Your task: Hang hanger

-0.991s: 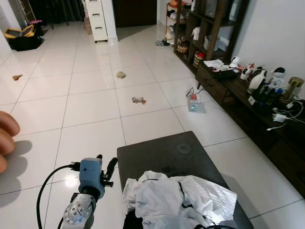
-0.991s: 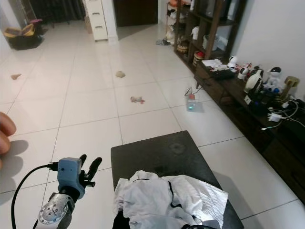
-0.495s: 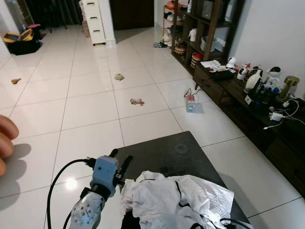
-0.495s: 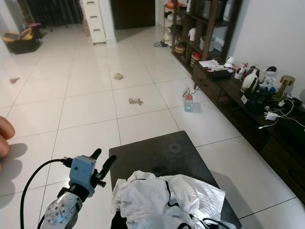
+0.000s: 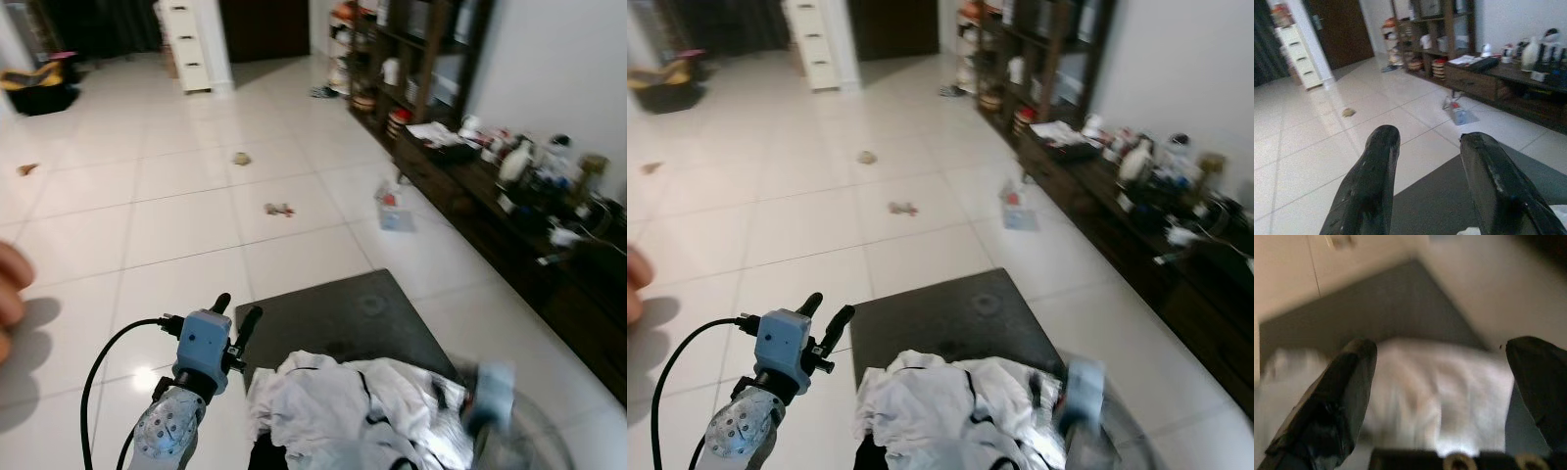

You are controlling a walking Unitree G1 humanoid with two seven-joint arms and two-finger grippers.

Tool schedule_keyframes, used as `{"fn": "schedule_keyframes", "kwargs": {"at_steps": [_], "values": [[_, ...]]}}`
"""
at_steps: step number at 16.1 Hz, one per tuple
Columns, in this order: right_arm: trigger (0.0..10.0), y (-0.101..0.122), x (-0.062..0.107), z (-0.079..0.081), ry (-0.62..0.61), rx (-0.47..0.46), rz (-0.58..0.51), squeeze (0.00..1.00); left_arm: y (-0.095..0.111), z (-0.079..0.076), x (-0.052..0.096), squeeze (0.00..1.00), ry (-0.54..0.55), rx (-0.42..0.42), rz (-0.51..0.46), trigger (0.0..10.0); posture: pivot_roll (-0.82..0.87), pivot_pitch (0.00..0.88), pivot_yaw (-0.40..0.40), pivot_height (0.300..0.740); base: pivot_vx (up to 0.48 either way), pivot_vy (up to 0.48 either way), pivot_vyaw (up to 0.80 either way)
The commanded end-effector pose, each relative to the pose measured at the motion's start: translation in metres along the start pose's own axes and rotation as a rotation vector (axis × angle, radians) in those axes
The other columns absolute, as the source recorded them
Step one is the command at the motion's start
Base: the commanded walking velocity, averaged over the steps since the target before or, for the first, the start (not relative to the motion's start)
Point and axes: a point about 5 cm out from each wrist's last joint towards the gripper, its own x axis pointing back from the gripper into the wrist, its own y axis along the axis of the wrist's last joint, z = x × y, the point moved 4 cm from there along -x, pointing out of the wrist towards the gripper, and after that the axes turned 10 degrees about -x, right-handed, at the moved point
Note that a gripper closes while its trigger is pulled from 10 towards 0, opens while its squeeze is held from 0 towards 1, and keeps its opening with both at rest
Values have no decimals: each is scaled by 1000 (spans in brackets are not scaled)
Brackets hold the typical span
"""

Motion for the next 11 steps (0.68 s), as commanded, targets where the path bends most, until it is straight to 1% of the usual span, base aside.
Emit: {"fn": "schedule_keyframes", "kwargs": {"at_steps": [1,2,4,5,7,8,9,10,11], "values": [[10000,-17,9,-15,-30,0,46,0,2,-3,3,0,3,10,2,10000,37,0,-28,740,0,0,0],[10000,-5,10,-21,-13,11,-8,0,5,-4,7,0,22,30,-2,10000,39,0,-46,740,0,0,0],[10000,5,12,-25,17,22,-66,0,10,0,10,0,60,40,-8,10000,37,0,-57,740,0,0,0],[10000,7,13,-26,20,18,-78,0,12,0,8,0,67,47,-13,10000,26,0,-55,740,0,0,0],[10000,3,13,-26,10,5,-58,0,15,-2,4,0,59,53,-23,10000,3,0,-44,740,0,0,0],[10000,-2,13,-26,-6,8,-37,0,17,-5,1,0,50,57,-30,10000,5,0,-41,740,0,0,0],[10000,-2,12,-24,-16,2,-39,0,22,-5,-2,0,40,70,-46,10000,12,0,-39,740,0,0,0],[10000,2,9,-15,13,-20,-61,0,29,-8,-4,0,12,103,-62,10000,13,0,-37,740,0,0,0],[10000,2,8,-12,28,-19,-61,0,32,-12,-4,0,-11,123,-62,10000,16,0,-35,740,0,0,0]]}}
